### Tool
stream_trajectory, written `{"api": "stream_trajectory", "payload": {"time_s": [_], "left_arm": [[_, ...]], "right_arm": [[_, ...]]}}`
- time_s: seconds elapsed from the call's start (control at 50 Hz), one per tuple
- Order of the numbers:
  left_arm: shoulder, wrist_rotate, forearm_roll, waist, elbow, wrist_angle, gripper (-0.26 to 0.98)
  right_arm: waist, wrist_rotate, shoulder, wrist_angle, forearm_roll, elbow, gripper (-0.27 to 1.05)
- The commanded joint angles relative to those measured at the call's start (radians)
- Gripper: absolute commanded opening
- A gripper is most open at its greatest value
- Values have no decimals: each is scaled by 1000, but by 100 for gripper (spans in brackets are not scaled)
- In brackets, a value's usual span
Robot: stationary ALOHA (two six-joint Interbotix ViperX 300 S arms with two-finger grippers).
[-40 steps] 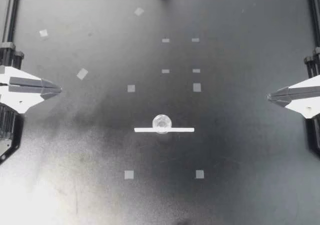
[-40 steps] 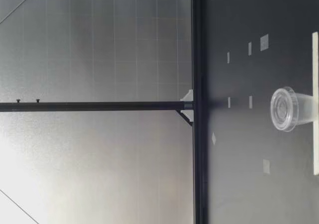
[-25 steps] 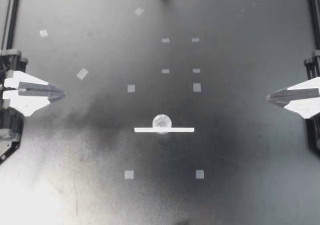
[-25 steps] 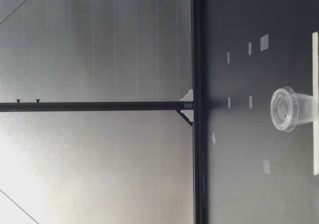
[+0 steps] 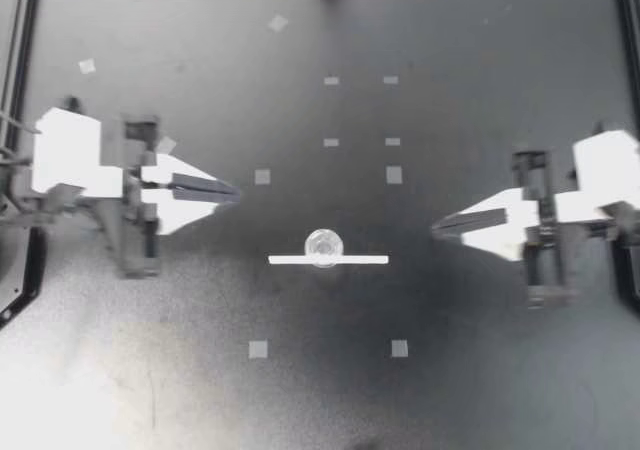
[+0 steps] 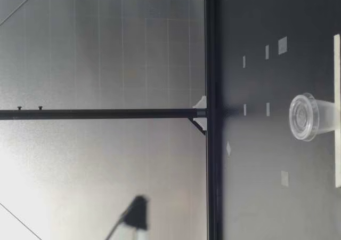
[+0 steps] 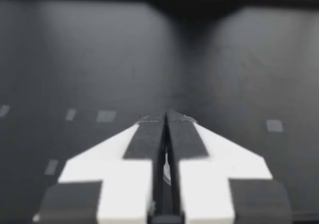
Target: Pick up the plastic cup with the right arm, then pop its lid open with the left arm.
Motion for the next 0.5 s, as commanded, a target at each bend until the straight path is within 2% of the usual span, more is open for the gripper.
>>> {"api": "stream_trajectory", "payload": {"time_s": [0.0,0.26,0.36,0.48], "left_arm": [[54,-2,2,2,-25,-51,6],[229,-3,9,-20,-80,-77,6],[281,-3,11,-28,-101,-81,6],[341,-3,14,-34,-126,-89,6]], "right_arm": [[-6,11,86,-44,-2,-40,9],[-6,35,267,-74,3,-115,50],[-6,44,325,-72,17,-138,62],[-6,58,394,-71,55,-156,67]]}}
